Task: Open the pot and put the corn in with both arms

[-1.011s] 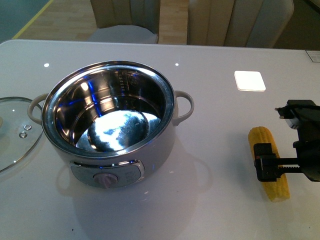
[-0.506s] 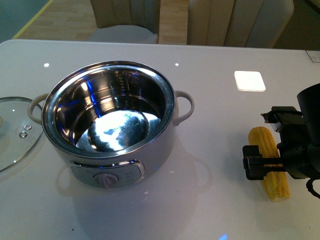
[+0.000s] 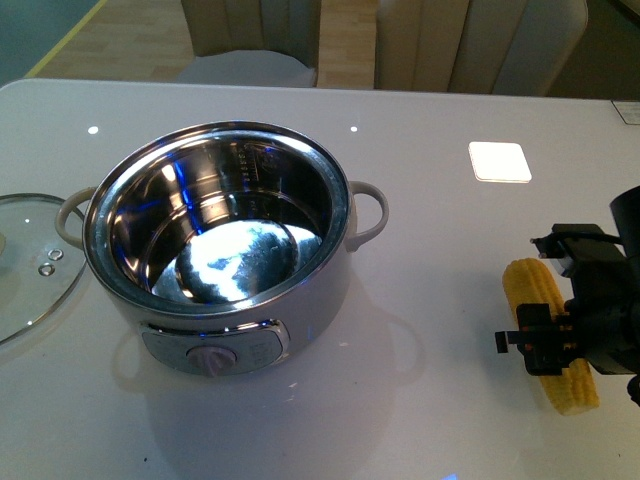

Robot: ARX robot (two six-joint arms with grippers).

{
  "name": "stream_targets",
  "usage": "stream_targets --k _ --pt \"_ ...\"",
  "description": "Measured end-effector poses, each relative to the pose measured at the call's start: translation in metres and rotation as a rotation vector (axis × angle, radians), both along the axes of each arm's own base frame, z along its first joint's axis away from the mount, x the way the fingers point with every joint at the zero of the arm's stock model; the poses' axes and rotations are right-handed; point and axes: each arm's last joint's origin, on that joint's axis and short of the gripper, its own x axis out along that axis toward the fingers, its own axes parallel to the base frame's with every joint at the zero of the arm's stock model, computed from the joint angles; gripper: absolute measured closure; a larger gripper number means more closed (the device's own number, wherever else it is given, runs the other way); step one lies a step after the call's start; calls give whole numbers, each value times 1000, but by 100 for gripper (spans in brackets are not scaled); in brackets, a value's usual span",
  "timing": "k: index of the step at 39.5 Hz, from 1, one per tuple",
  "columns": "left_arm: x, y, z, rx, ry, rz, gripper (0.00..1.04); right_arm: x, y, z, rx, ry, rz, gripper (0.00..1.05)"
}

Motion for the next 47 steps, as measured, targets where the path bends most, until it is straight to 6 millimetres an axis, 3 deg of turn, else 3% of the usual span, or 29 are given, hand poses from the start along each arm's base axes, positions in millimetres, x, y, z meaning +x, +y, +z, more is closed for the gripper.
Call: stream_targets --k 9,15,21,25,31,36,47 --pt "0 0 0 0 0 0 7 -11 -8 36 49 -85 19 54" --pt "0 0 0 0 0 0 7 -15 -6 87 148 -194 46 56" --pt "0 0 0 0 0 0 7 -18 12 133 252 -290 82 62" --pt "0 0 0 0 0 0 7 -18 24 149 293 -322 106 62" --pt "0 0 0 0 0 0 7 -11 57 178 378 -379 160 62" --pt "0 0 0 0 0 0 7 4 83 187 416 -386 173 62" --pt "0 0 0 0 0 0 7 26 123 181 462 -318 174 62"
